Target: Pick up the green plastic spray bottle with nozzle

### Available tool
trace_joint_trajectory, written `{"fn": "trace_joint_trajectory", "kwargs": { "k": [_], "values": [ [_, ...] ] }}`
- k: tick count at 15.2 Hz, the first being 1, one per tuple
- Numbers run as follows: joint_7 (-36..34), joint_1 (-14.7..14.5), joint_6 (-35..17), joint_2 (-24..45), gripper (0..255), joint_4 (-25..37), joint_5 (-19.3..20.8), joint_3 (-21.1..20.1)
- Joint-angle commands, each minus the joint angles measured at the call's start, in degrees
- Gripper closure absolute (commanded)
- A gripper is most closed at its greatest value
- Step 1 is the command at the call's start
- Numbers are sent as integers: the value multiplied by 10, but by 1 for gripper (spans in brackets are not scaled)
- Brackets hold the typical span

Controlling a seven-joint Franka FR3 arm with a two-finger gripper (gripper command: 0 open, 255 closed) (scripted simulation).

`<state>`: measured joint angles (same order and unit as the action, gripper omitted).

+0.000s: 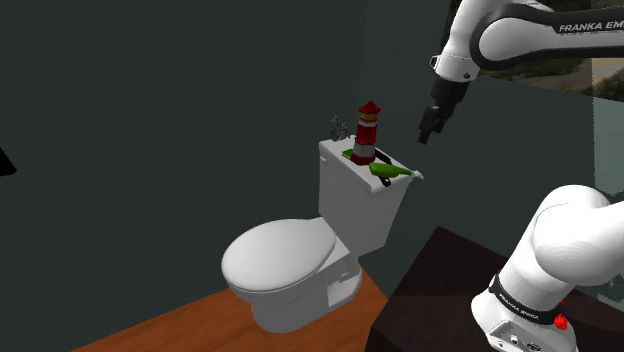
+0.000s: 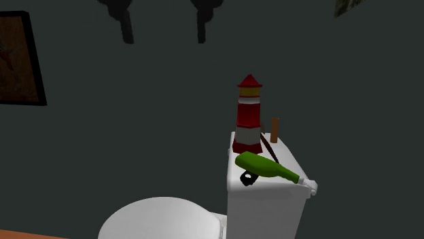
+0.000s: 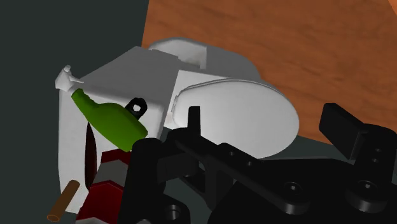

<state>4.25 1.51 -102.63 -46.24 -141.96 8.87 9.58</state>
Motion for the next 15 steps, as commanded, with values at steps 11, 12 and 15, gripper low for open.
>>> {"fn": "trace_joint_trajectory", "kwargs": {
  "k": [11, 12, 15],
  "values": [
    [181, 10, -175, 144, 0, -11, 34, 182],
    [198, 6, -190, 162, 0, -7, 30, 198],
    [256, -8, -230, 222, 0, 13, 11, 249]
  ]
}}
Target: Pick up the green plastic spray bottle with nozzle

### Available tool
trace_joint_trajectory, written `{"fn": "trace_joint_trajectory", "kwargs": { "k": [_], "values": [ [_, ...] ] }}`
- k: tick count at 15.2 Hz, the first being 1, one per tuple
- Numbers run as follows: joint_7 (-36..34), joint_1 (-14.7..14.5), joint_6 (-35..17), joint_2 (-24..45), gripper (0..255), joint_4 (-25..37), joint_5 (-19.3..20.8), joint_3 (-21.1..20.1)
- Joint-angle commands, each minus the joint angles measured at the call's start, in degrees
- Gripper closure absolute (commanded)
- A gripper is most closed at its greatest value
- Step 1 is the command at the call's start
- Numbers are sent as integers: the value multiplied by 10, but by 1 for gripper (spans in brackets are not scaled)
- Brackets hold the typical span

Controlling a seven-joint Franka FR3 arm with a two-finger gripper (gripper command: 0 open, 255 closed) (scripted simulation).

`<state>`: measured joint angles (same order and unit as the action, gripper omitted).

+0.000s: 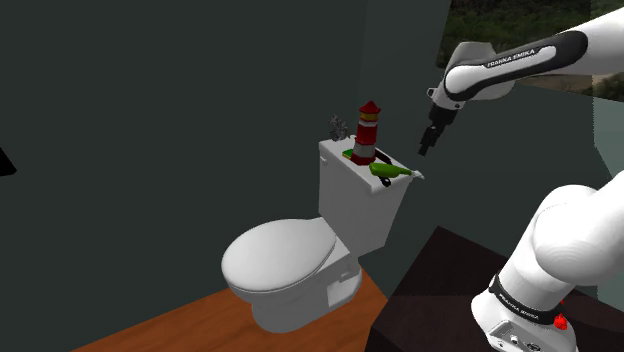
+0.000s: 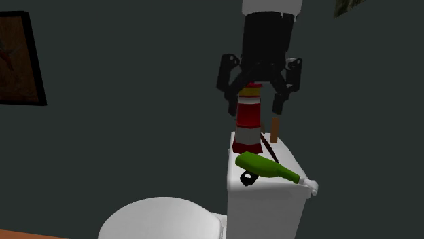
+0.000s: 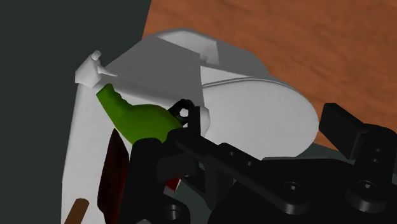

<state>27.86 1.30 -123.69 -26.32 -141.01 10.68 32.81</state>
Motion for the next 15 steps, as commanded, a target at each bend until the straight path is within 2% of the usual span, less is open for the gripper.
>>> {"fn": "trace_joint_trajectory", "kwargs": {
  "k": [1, 5, 7, 9, 12, 15],
  "values": [
    [41, -13, -32, 44, 0, 11, -18, 35],
    [142, -47, -76, 143, 0, 52, -91, 108],
    [207, -63, -90, 202, 0, 78, -151, 141],
    [281, -69, -94, 270, 0, 109, -228, 163],
    [387, -39, -82, 375, 0, 165, -344, 159],
    [460, 21, -62, 464, 0, 228, -424, 124]
  ]
}}
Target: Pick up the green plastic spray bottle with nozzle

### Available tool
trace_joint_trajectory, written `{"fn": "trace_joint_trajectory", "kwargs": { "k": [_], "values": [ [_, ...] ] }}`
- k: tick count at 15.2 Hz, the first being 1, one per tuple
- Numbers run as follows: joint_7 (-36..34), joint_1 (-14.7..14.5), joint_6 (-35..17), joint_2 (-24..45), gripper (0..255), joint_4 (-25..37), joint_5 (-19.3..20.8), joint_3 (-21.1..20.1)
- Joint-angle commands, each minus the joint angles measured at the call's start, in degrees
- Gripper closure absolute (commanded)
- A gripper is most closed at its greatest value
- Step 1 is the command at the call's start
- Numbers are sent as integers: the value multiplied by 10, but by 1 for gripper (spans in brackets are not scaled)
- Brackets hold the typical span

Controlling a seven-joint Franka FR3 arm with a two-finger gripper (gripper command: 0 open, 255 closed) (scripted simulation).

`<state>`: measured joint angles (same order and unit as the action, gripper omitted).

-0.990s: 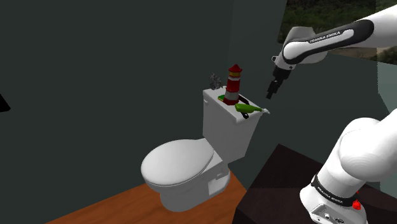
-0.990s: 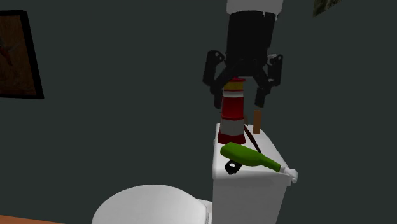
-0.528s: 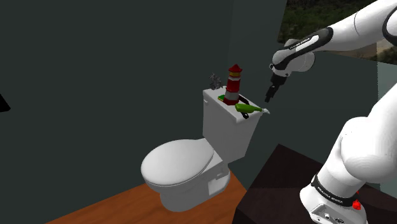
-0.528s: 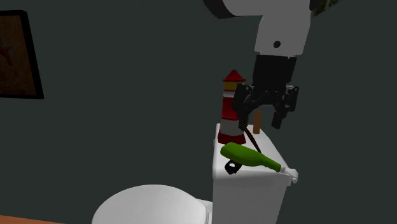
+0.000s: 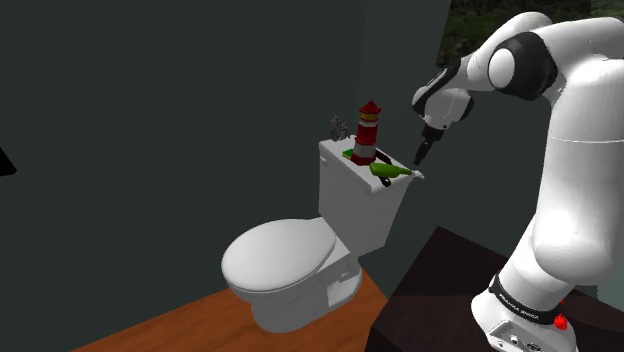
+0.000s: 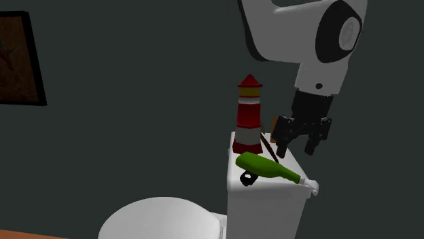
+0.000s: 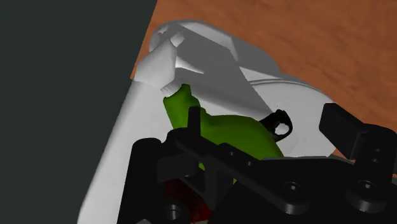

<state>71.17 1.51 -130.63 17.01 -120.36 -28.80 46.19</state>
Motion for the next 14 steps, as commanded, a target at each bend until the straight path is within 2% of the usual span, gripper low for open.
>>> {"fn": "trace_joint_trajectory", "kwargs": {
  "k": [1, 4, 6, 14],
  "values": [
    [45, 39, 14, 57, 0, 44, -49, -23],
    [86, 96, 36, 132, 0, 114, -96, -57],
    [100, 135, 46, 173, 0, 159, -110, -83],
    [121, 157, 13, 209, 0, 160, -137, -114]
  ]
}}
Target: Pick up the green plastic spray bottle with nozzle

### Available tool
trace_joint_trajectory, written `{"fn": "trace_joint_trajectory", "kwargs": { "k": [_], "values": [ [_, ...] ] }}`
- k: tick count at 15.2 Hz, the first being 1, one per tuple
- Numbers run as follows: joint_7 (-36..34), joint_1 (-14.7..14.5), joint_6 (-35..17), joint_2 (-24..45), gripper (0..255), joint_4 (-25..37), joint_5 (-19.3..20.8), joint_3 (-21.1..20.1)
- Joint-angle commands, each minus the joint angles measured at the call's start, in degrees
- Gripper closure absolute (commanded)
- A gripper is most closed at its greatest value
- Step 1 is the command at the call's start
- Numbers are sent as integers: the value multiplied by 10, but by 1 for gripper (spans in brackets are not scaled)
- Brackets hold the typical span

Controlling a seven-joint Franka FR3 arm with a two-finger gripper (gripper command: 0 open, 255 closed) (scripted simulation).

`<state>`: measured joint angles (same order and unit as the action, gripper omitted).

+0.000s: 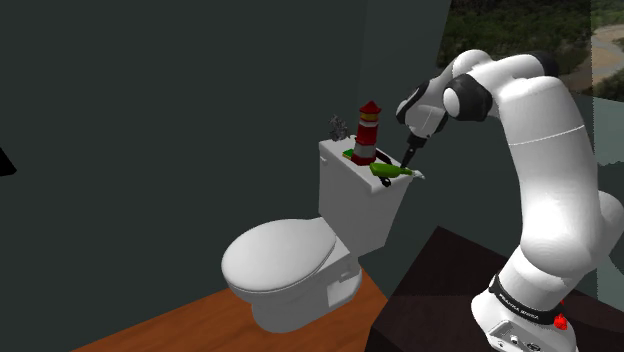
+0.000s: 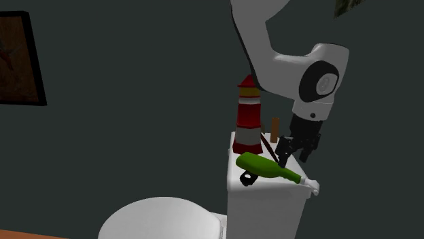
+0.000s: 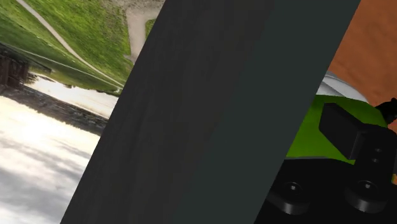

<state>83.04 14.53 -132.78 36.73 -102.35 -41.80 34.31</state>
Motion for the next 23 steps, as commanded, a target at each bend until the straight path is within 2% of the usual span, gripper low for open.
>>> {"fn": "trace_joint_trajectory", "kwargs": {
  "k": [1, 2, 3, 5, 10, 11, 12, 15, 23],
  "values": [
    [2, 28, 34, 12, 0, -20, -6, 3],
    [8, 33, 34, 14, 255, -20, -7, 3],
    [17, 43, 36, 18, 255, -17, -10, 2],
    [0, 22, 47, -16, 255, -35, 11, 19],
    [6, 13, 24, -21, 255, -63, 1, 13],
    [2, -7, 20, -32, 255, -53, 46, 7],
    [2, -7, 20, -32, 0, -53, 46, 7],
    [298, -9, -65, -61, 0, -69, 123, -43],
    [331, 11, -105, -21, 0, -68, 96, -74]
  ]
}}
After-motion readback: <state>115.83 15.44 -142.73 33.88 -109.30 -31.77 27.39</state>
